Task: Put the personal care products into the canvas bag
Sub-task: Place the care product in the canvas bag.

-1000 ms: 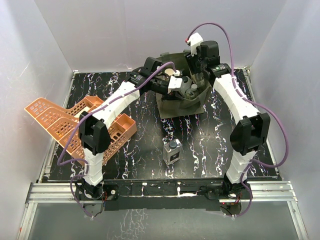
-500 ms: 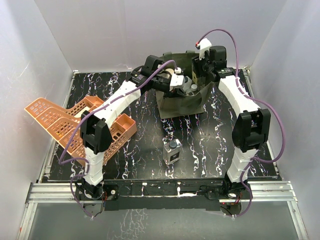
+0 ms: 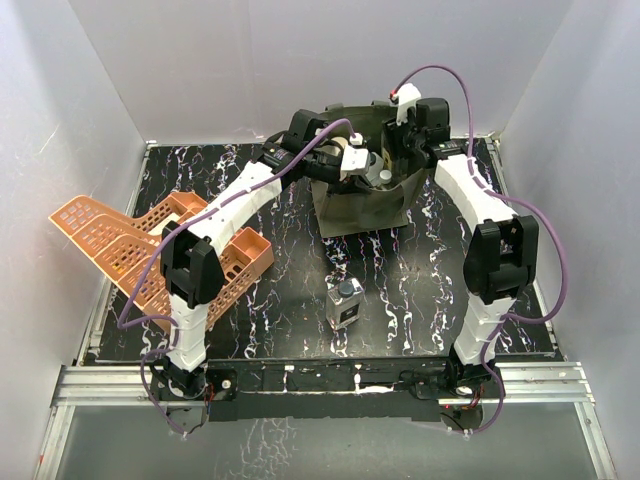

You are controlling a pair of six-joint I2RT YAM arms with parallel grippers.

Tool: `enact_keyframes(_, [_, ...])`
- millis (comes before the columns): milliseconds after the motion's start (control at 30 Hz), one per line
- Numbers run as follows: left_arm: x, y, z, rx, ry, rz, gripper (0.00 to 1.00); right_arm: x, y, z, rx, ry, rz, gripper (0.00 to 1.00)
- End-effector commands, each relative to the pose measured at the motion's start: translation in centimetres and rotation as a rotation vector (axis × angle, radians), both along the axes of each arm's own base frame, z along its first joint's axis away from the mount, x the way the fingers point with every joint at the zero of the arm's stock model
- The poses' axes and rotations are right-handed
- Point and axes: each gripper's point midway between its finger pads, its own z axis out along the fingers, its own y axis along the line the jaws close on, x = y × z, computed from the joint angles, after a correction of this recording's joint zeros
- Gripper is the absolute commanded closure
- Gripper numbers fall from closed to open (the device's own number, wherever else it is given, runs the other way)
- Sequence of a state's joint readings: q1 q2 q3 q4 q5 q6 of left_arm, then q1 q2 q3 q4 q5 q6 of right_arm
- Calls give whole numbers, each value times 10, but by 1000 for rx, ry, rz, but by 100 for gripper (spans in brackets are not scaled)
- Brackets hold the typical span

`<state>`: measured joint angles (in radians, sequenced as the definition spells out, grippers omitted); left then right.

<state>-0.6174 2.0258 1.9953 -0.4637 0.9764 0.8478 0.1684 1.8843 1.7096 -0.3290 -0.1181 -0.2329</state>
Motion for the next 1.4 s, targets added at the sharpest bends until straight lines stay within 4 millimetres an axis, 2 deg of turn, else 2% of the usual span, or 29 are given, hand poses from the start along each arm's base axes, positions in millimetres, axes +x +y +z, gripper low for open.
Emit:
enact_keyframes(0, [-3,-5,-8,-6,11,-23,99,11,1,37,37,-140,-22,90])
enact_keyframes(167, [-3,-5,-9,-8,13,-21,99,5,8,24,53,-109,4,87])
enact_keyframes(333, [-2,-5,-6,-9,6,-18,100,6,2,12,25,-72,-23,75])
enact_keyframes(667, [-3,-6,-5,-9,-5,-12,100,-1,-3,9,-37,-29,-5,57])
enact_keyframes(900, [-4,-6,-3,-10,-10,-11,100,3,0,22,-34,-31,7,49])
enact_keyframes(1167, [-4,-7,-2,-14,-18,-11,100,3,0,43,-38,-59,16,28])
enact_keyframes(1367, [-3,-6,-1,-11,-20,-5,100,4,1,60,-33,-83,19,27])
